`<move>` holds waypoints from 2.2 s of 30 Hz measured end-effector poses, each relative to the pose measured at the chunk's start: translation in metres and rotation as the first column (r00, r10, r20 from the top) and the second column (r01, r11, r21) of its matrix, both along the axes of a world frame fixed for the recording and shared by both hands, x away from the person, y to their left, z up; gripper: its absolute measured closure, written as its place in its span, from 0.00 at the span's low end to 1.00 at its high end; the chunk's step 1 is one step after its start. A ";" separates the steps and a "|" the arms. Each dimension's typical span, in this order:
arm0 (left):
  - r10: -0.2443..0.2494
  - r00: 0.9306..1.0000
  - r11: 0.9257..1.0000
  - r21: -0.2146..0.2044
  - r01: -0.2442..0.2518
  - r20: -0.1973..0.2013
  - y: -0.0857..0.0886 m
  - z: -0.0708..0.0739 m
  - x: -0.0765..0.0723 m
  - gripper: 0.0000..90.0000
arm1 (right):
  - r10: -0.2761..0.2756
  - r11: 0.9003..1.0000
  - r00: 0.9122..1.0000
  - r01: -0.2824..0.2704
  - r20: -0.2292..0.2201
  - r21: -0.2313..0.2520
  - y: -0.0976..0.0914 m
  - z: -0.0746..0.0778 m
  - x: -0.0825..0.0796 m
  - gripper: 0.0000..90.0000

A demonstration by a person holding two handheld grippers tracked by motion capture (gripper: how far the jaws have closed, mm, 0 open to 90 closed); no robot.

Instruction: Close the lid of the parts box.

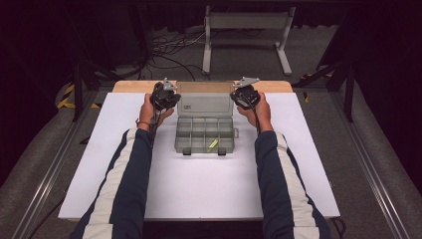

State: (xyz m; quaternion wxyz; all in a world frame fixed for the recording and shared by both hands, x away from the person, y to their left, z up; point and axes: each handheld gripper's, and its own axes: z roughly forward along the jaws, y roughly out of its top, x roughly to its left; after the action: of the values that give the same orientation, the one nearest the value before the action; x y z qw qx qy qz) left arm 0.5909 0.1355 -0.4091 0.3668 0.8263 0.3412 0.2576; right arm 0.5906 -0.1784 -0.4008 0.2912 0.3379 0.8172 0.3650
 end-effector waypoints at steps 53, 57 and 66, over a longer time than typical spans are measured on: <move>-0.044 0.996 0.999 0.032 0.042 0.081 0.004 0.036 -0.053 0.98 | -0.021 0.998 0.996 0.015 0.091 0.067 0.002 0.030 -0.055 1.00; -0.049 0.995 0.998 0.033 0.047 0.084 0.006 0.035 -0.057 0.97 | -0.028 0.999 0.995 0.024 0.093 0.047 0.004 0.028 -0.060 1.00; -0.057 0.993 0.998 -0.002 0.057 0.105 0.007 0.031 -0.062 0.99 | -0.042 0.996 0.996 0.035 0.084 0.080 0.003 0.024 -0.069 1.00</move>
State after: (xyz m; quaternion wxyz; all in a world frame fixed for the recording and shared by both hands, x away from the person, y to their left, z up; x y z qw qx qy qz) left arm 0.5284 0.1424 -0.3784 0.3934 0.8201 0.2985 0.2890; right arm 0.5219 -0.1752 -0.3766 0.3194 0.3487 0.7824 0.4053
